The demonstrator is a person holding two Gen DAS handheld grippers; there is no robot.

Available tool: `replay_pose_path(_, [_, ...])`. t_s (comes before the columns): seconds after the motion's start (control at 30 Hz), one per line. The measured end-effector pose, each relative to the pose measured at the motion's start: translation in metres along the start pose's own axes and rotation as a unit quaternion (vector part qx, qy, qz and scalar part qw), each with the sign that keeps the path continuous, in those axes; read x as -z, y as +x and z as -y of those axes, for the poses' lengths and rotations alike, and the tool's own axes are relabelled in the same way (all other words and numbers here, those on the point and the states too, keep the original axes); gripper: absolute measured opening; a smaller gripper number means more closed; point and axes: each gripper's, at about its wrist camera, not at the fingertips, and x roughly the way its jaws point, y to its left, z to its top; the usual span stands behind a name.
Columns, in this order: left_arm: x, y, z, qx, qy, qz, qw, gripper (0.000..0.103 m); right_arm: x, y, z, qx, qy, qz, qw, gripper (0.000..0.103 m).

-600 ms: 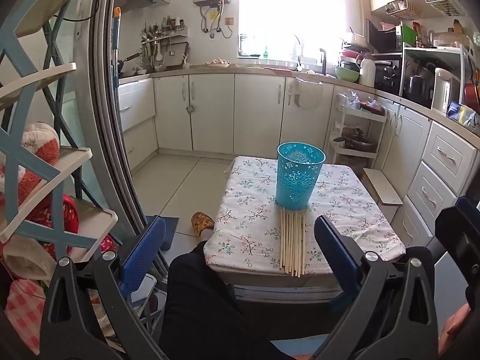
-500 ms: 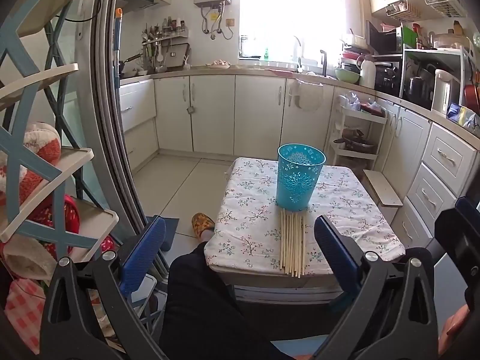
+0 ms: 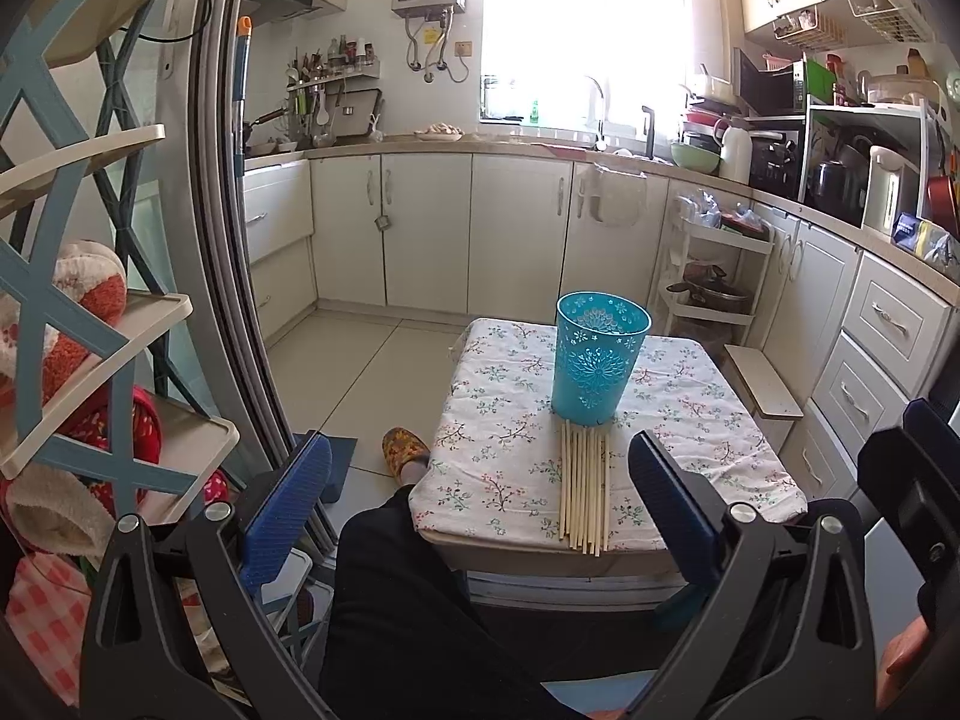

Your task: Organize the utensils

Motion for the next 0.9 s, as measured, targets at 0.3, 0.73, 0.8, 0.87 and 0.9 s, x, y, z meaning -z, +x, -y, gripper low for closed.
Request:
replay_pose_path(0.3, [0.0001, -0.003, -0.0004, 0.0, -0.002, 0.003, 1.0, 0.095, -0.0025, -0.0019, -0.0017, 0.002, -0.01, -0.004, 1.0, 0.097])
replay_pose_path(0.73, [0.0003, -0.0031, -0.0001, 0.0, -0.002, 0.003, 1.0, 0.095, -0.0031, -0.004, -0.0032, -0.001, -0.01, 0.007, 1.0, 0.097])
replay_pose_path(0.8, [0.0003, -0.003, -0.0002, 0.0, -0.002, 0.003, 1.0, 0.095, -0.0027, -0.0038, -0.0035, 0.0, -0.012, 0.008, 1.0, 0.097])
replay_pose_path(0.87, [0.0005, -0.0029, 0.0001, 0.0, -0.002, 0.003, 1.0, 0.095, -0.0024, -0.004, -0.0034, -0.001, -0.01, 0.011, 1.0, 0.097])
replay_pose_path(0.9, [0.0005, -0.003, 0.0, 0.0, -0.001, 0.003, 1.0, 0.095, -0.0024, -0.0041, -0.0039, -0.001, -0.01, 0.011, 1.0, 0.097])
